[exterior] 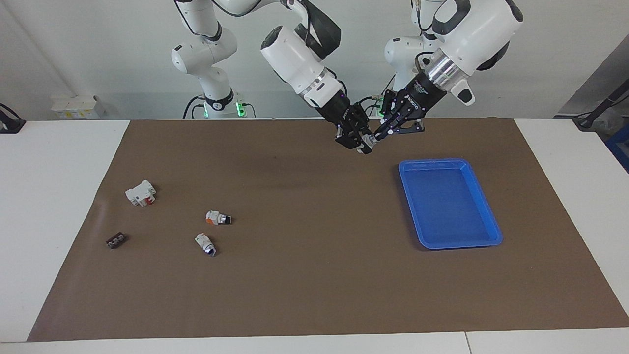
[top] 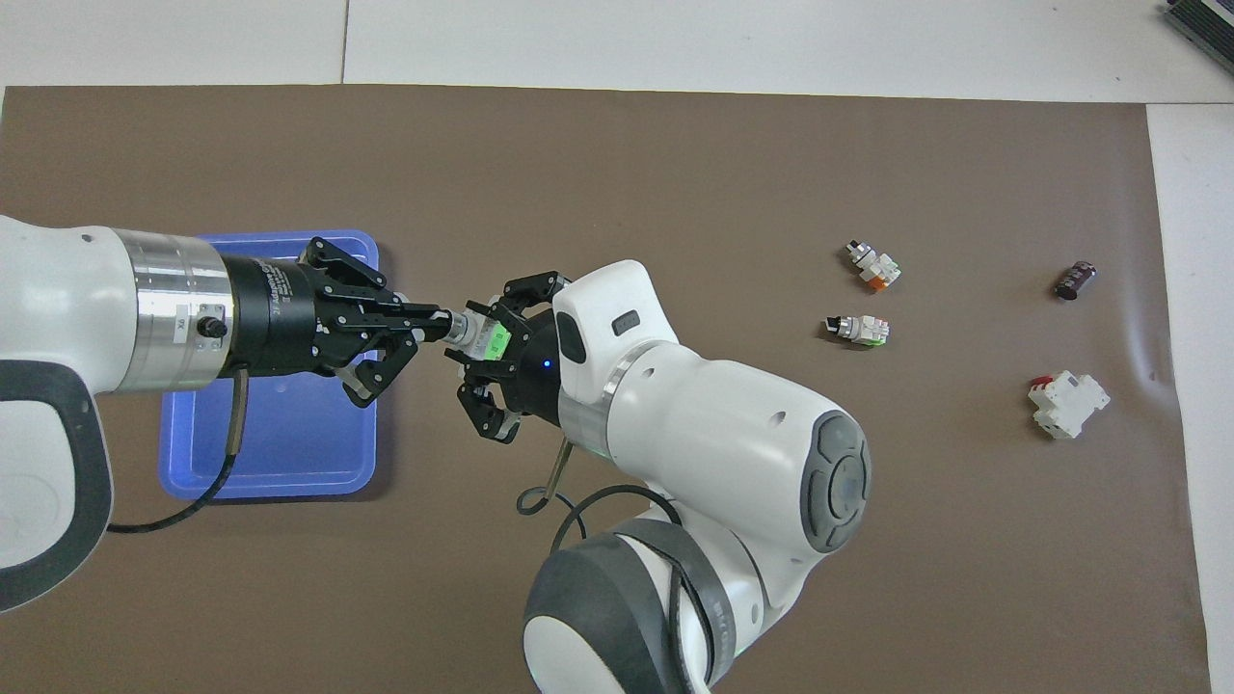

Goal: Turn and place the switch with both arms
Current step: 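Grasp the green switch with the left gripper while the right gripper releases, then lower the switch into the blue tray while the right gripper withdraws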

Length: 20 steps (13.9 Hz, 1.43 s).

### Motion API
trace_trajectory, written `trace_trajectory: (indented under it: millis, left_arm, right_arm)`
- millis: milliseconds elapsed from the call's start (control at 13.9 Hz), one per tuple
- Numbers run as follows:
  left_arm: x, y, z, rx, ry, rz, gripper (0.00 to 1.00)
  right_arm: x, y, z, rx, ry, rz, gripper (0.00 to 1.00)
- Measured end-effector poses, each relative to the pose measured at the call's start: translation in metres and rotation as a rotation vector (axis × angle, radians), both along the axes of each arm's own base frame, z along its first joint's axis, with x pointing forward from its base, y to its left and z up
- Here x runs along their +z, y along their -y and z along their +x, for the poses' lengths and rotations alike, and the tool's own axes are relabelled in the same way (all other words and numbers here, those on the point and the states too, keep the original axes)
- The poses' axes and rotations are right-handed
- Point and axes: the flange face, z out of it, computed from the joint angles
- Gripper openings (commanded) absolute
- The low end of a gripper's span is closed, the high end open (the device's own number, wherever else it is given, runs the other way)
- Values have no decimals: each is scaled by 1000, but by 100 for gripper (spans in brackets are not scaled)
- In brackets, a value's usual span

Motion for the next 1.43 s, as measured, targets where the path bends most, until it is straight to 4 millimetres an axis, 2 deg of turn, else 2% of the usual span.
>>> trace_trajectory:
  millis: [287,430,574,717,861,1219,1434]
  left_arm:
    - [4,1,1,-7,35,37,0]
    - [-3,-11,10,-2,86,97,0]
    - [-15,-20,14,-46,112,157,0]
    - [-33,-27,10,-114,133,247,0]
    - [-51,-41,5,-169,152,314,0]
    - [-105,-96,-21,-370,176,440,0]
    - [-139,-121,-43,-529,204,517,0]
  right_arm:
    - [7,1,-1,-3,2,9,100]
    - [22,7,-4,-5,0,24,100]
    - [43,23,-3,-21,7,43,100]
    - [56,51,7,-41,-10,43,100]
    - [59,83,23,-76,-32,37,100]
    - [50,152,59,-160,-96,13,100]
    - [40,195,76,-195,-56,-124,100]
